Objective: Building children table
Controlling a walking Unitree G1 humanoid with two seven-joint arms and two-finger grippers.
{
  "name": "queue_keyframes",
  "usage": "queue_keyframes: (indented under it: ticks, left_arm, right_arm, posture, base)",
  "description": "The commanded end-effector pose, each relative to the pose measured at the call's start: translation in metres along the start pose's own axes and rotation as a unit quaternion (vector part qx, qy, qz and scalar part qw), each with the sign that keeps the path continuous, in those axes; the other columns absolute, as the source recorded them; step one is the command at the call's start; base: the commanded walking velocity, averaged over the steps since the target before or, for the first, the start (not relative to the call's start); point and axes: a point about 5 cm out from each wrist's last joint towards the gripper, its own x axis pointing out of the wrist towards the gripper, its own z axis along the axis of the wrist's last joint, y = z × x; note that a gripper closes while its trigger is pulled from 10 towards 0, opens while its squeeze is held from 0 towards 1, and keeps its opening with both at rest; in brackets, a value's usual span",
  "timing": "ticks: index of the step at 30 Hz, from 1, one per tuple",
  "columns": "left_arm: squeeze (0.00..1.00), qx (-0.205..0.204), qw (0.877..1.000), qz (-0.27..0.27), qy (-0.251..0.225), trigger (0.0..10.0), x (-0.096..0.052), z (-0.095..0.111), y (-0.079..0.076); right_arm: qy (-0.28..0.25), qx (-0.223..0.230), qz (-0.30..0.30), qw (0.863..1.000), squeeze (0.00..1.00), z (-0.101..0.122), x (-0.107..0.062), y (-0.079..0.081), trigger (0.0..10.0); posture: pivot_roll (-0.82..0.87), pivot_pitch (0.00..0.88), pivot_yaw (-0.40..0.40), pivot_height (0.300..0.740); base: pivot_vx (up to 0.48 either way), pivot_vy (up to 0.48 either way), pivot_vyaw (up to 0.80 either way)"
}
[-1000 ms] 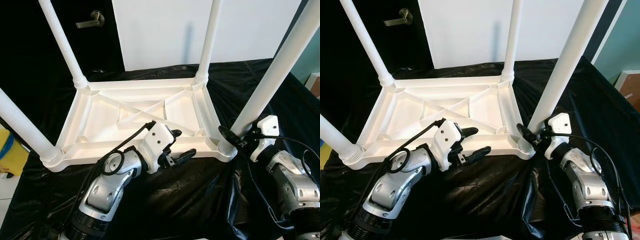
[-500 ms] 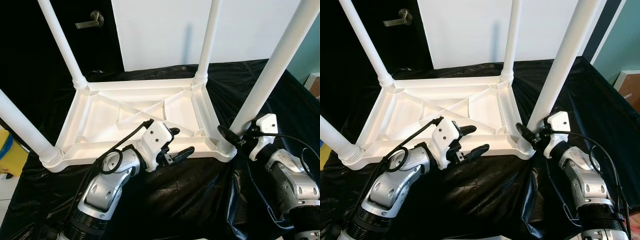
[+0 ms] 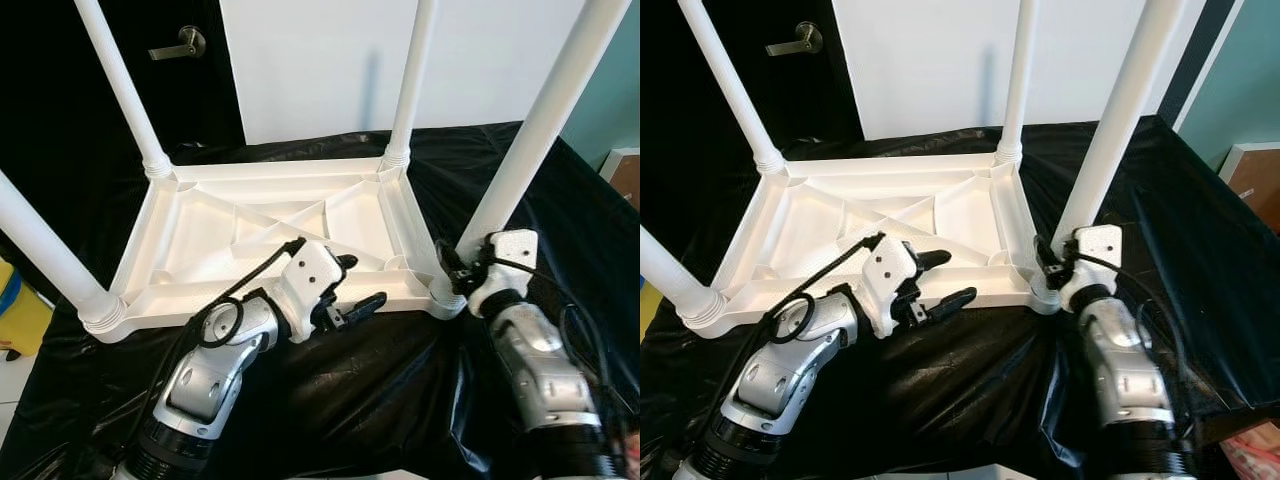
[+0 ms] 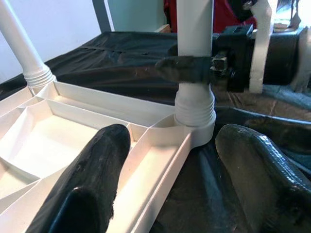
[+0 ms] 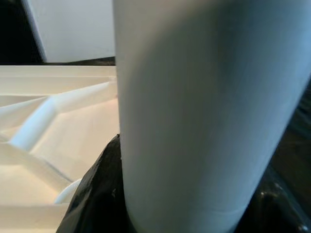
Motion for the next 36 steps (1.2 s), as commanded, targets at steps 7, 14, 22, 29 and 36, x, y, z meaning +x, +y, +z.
queue_keyframes:
  ticks: [7,14,22,29,36]
  left_arm:
    - [0.0,-0.001,1.0,0.023,0.003,10.0,0.0,-0.001,0.001]
    - [0.0,0.0,1.0,0.023,0.0,10.0,0.001,-0.001,0.001]
    - [0.0,0.002,1.0,0.021,-0.002,10.0,0.003,0.0,0.001]
    - [0.0,0.001,1.0,0.021,-0.003,10.0,0.003,0.0,0.0]
    - [0.0,0.001,1.0,0.02,-0.003,10.0,0.003,0.0,0.0]
  right_arm:
    - [0.09,0.032,-0.175,0.98,0.0,-0.033,-0.015,-0.003,10.0]
    - [0.079,0.056,-0.203,0.974,0.0,-0.025,-0.017,0.0,10.0]
    - [0.063,0.058,-0.198,0.976,0.0,-0.019,-0.016,0.006,10.0]
    - [0.029,0.06,-0.176,0.982,0.99,-0.01,-0.016,0.004,10.0]
    - [-0.033,0.089,-0.087,0.992,1.0,0.005,-0.009,-0.004,10.0]
  posture:
    - [-0.06,0.04,-0.011,0.74]
    - [-0.06,0.032,-0.015,0.74]
    - [-0.06,0.02,-0.016,0.74]
    - [-0.06,0.021,-0.016,0.74]
    - [-0.07,0.019,-0.012,0.74]
  base:
    - [0.0,0.0,0.0]
    - [0.0,0.0,0.0]
    - [0.0,0.0,0.0]
    - [0.0,0.0,0.0]
    - [0.0,0.0,0.0]
